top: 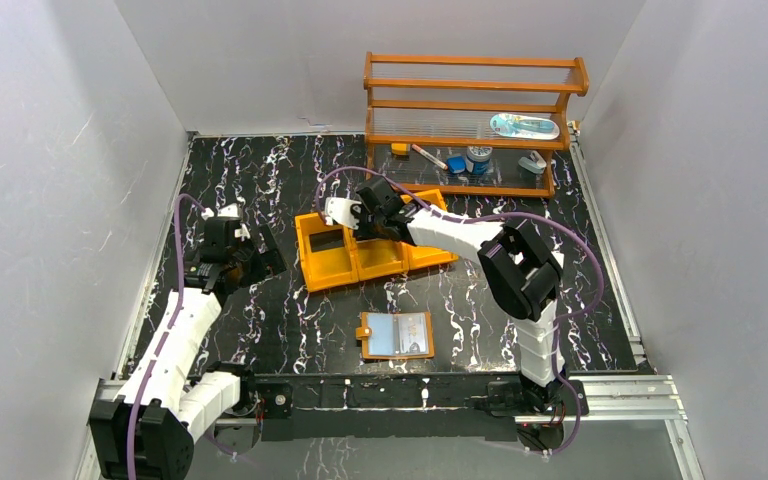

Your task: Take the credit cards out of the card holder

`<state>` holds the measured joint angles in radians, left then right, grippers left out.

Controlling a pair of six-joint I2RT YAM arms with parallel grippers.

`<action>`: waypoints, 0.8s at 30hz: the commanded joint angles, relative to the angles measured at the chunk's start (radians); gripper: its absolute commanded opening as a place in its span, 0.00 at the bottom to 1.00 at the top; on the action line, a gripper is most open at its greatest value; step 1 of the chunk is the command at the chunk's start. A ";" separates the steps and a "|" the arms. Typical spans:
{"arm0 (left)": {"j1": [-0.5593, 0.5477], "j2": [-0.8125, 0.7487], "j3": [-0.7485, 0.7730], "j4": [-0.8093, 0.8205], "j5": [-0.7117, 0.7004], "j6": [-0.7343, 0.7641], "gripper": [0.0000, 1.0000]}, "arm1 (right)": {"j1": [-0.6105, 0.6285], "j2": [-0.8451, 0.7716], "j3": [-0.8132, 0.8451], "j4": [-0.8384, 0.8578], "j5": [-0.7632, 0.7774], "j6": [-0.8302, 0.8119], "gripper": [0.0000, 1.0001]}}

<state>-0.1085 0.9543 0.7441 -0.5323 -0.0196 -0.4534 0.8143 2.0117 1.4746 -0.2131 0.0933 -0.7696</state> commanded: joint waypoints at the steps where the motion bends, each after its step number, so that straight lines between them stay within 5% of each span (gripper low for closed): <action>1: 0.004 -0.038 0.016 -0.021 -0.042 0.001 0.98 | 0.005 0.018 0.014 0.106 0.027 -0.126 0.00; 10: 0.004 -0.051 0.013 -0.020 -0.046 0.001 0.98 | 0.007 0.074 -0.006 0.136 0.023 -0.173 0.02; 24: 0.004 -0.042 0.010 -0.013 -0.035 0.001 0.98 | 0.019 0.047 0.012 0.033 -0.029 -0.067 0.41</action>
<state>-0.1085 0.9195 0.7441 -0.5323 -0.0486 -0.4538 0.8257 2.0895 1.4567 -0.1383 0.0933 -0.9001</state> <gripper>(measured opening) 0.983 0.378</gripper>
